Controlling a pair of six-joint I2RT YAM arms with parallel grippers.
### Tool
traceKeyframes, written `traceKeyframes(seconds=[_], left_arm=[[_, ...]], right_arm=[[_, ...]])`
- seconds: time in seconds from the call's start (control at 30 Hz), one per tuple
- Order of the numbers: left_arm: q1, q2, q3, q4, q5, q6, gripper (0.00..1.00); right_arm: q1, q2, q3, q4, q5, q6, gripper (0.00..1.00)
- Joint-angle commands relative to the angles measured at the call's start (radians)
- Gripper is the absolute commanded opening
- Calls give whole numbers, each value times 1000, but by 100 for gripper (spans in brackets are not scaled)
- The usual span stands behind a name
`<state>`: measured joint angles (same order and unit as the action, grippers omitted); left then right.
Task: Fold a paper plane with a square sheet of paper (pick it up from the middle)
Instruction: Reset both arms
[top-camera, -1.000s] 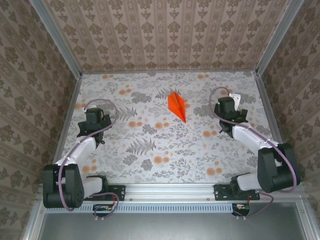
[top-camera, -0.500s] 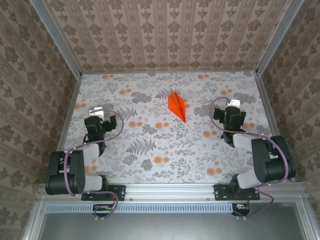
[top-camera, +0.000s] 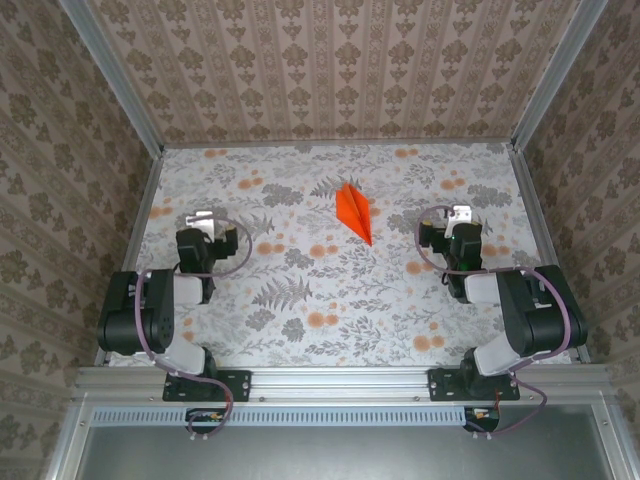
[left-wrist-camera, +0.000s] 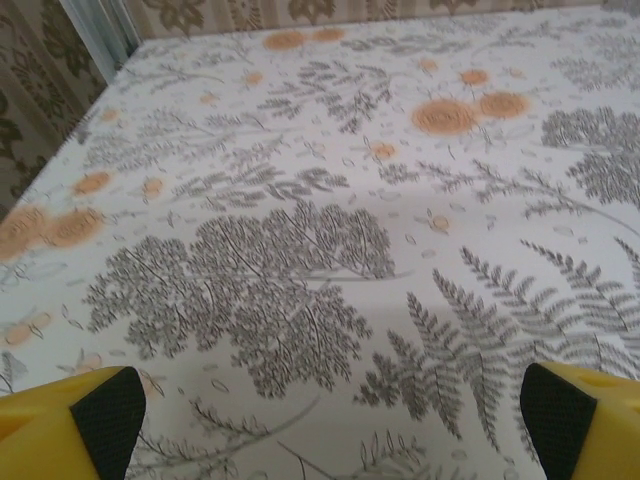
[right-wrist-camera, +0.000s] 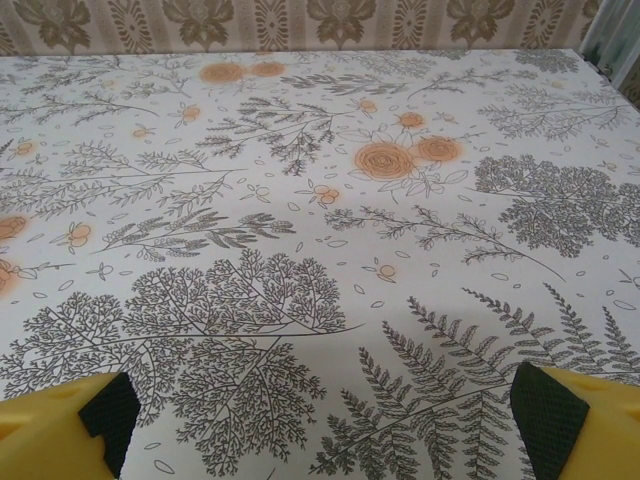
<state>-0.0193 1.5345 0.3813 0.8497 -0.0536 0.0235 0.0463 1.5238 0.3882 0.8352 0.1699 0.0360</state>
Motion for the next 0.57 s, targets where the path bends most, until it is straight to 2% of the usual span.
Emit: traceKeyframes(seconds=[0.0,0.53], left_arm=[[-8,-4,21,0,-26,14,100],[-10,0,27,-6,-9,26,100]], right_arm=[[-10,9,15,33,-30,2,100],[-13,7,13,33,-36,4,100]])
